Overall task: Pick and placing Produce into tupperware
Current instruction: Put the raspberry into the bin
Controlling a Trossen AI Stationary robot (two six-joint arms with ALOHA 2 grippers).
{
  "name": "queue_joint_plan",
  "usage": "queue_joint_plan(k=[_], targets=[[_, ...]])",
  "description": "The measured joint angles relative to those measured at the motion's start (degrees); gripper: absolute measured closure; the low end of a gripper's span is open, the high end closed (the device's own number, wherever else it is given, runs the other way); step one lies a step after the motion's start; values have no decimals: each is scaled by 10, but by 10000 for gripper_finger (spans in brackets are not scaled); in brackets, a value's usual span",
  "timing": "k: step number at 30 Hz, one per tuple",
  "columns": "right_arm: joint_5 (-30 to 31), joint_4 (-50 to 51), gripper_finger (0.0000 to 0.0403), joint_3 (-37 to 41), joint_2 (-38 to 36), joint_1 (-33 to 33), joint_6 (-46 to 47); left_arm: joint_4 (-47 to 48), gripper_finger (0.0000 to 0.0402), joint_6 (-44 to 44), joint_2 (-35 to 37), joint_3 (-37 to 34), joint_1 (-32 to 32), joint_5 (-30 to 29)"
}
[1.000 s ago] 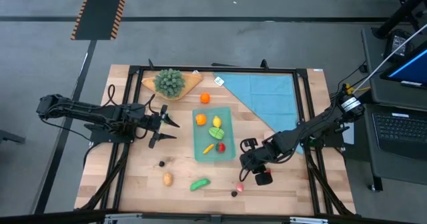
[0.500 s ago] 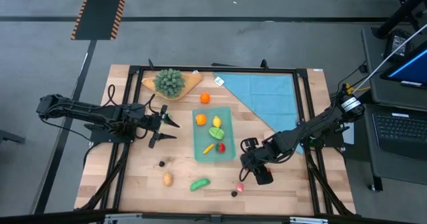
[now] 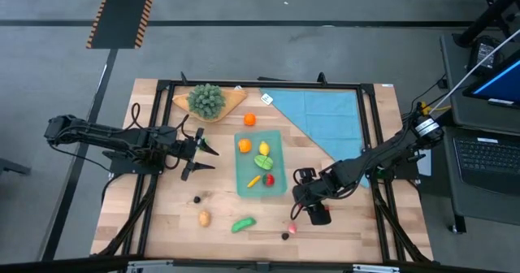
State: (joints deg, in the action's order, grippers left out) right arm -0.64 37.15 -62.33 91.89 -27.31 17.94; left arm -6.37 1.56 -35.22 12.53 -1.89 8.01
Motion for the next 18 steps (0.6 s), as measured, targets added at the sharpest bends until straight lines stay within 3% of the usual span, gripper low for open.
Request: queue_joint_plan(k=[18], targets=[[0,2,138,0,112,0,-4,1,182,-2,0,0,0,0]])
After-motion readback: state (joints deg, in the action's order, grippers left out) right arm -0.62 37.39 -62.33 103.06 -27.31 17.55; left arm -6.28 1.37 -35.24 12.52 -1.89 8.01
